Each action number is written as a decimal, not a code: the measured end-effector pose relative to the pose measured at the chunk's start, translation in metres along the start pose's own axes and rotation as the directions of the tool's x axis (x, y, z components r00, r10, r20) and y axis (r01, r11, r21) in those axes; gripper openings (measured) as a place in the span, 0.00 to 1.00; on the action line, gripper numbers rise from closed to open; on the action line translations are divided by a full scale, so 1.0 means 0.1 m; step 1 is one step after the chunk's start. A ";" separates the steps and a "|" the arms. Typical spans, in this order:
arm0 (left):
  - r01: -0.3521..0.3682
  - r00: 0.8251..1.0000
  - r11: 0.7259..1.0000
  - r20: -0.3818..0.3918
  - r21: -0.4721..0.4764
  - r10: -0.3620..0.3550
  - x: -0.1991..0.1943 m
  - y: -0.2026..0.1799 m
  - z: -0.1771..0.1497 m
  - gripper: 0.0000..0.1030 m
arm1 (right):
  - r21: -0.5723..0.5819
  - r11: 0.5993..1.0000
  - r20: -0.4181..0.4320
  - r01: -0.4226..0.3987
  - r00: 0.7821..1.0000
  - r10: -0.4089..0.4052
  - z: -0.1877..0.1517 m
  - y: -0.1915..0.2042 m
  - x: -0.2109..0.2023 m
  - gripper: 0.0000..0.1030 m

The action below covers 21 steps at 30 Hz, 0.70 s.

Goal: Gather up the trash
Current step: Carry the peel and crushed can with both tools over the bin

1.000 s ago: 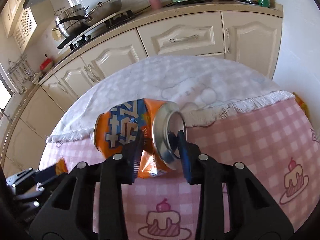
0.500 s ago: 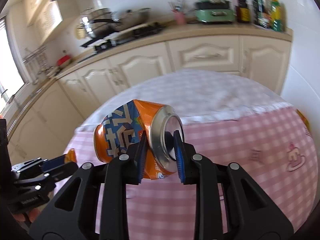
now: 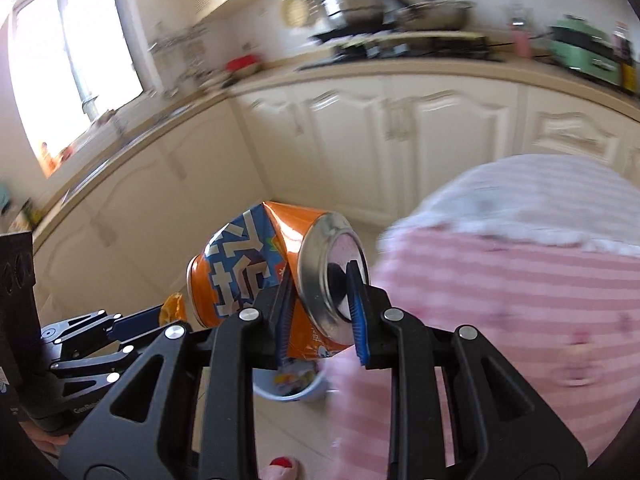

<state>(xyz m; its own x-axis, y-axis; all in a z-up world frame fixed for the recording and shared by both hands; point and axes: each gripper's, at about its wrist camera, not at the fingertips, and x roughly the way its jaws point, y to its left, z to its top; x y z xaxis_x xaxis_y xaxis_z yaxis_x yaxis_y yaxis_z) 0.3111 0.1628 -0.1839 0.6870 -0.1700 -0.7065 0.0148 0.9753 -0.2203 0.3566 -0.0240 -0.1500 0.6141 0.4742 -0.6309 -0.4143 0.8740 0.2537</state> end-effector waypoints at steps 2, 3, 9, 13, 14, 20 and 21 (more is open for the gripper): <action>-0.042 0.999 0.998 -0.010 -0.047 0.042 0.04 0.35 -0.07 0.33 | -0.031 0.999 -0.031 -0.019 0.999 0.018 -0.04 0.25 0.26 0.24; -0.055 0.998 0.996 -0.016 -0.065 0.054 0.06 0.48 -0.10 0.33 | -0.044 0.999 -0.045 -0.022 0.999 0.020 -0.06 0.34 0.37 0.24; -0.155 0.983 0.973 -0.119 -0.170 0.136 0.52 1.39 -0.36 0.33 | -0.074 0.996 -0.192 -0.048 0.981 0.033 -0.36 0.75 1.35 0.24; -0.183 0.969 0.956 -0.207 -0.231 0.135 0.94 1.81 -0.60 0.33 | -0.054 0.998 -0.318 -0.035 0.948 0.016 -0.75 0.77 2.13 0.24; -0.184 0.966 0.953 -0.226 -0.243 0.129 1.05 1.89 -0.65 0.33 | -0.052 0.998 -0.336 -0.030 0.942 0.011 -0.82 0.78 2.25 0.24; -0.209 0.933 0.938 -0.345 -0.276 0.106 1.74 2.23 -0.96 0.33 | -0.040 0.999 -0.477 0.023 0.878 -0.039 -1.36 0.68 3.18 0.24; -0.214 0.925 0.936 -0.365 -0.279 0.102 1.85 2.29 -1.01 0.33 | -0.039 0.999 -0.493 0.029 0.869 -0.044 -1.44 0.65 3.28 0.24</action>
<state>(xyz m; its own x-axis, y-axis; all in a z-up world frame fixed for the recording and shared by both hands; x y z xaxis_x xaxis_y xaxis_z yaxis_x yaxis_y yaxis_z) 0.3686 0.3403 -0.4333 0.3722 -0.1090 -0.9217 -0.3356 0.9101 -0.2431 0.4348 0.1738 -0.4459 0.2207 0.3216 -0.9208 -0.4222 0.8826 0.2070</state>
